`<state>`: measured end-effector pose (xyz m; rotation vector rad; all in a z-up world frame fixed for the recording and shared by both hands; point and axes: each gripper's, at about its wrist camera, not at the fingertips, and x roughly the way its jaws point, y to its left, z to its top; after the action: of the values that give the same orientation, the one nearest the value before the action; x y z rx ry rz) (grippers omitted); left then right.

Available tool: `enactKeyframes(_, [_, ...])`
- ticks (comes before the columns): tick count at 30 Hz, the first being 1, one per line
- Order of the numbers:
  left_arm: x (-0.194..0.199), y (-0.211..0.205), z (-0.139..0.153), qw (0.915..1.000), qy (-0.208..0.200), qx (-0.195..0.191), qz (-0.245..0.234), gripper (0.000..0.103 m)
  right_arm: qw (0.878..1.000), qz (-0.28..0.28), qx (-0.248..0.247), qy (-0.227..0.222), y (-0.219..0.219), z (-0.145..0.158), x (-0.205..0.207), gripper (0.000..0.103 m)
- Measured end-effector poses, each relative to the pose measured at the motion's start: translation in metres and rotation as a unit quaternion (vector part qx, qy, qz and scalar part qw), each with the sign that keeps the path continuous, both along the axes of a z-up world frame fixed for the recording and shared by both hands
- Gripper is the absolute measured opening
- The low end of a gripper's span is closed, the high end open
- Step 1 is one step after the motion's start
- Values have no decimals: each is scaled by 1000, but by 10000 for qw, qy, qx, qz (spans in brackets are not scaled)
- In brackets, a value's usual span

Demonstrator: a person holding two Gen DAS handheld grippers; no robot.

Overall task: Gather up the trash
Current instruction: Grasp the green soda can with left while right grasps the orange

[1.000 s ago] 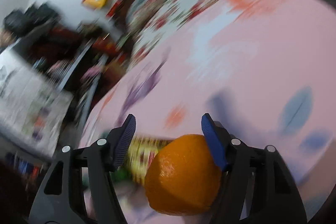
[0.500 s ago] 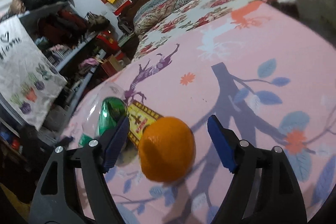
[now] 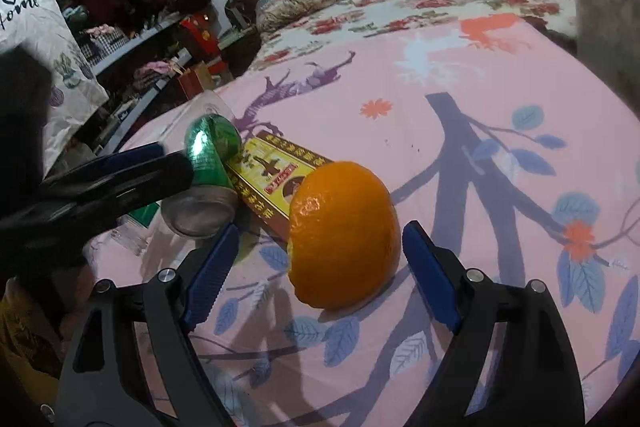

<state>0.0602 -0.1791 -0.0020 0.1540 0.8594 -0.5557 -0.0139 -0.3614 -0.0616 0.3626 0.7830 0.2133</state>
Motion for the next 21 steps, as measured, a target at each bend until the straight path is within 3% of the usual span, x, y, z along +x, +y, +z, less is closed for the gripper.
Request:
enactKeyframes(2, [11,-5,-11,9997,66,157,181,92,10000,36,36,9,-1,-1,0,77])
enactKeyframes(3, [13,-3,-15,9993,73,229,280,89,10000,13,27,29,-3,-2,1,65])
enactKeyframes(5, [17,10,-21,9986,252,197,415,59,9999,16,137,92,-7,-4,0,50])
enactKeyframes(6, [16,21,-21,9985,337,57,420,58,9998,-2,200,93,-9,-4,0,46])
enactKeyframes(8, [5,38,-15,9991,206,-66,372,50,9998,-77,190,69,-12,-3,-4,45])
enactKeyframes(10, [-7,52,-10,9994,117,-52,332,47,9996,-98,273,-2,-16,-1,-11,42])
enactKeyframes(14, [-27,71,3,9991,141,-390,98,43,9983,-272,484,-198,-32,5,-20,40])
enactKeyframes(17, [-34,69,17,9969,122,-766,-151,41,9972,-437,561,-247,-44,4,-22,40])
enactKeyframes(21, [-32,43,27,9941,162,-944,-503,36,9946,-589,844,-155,-62,-2,-23,40])
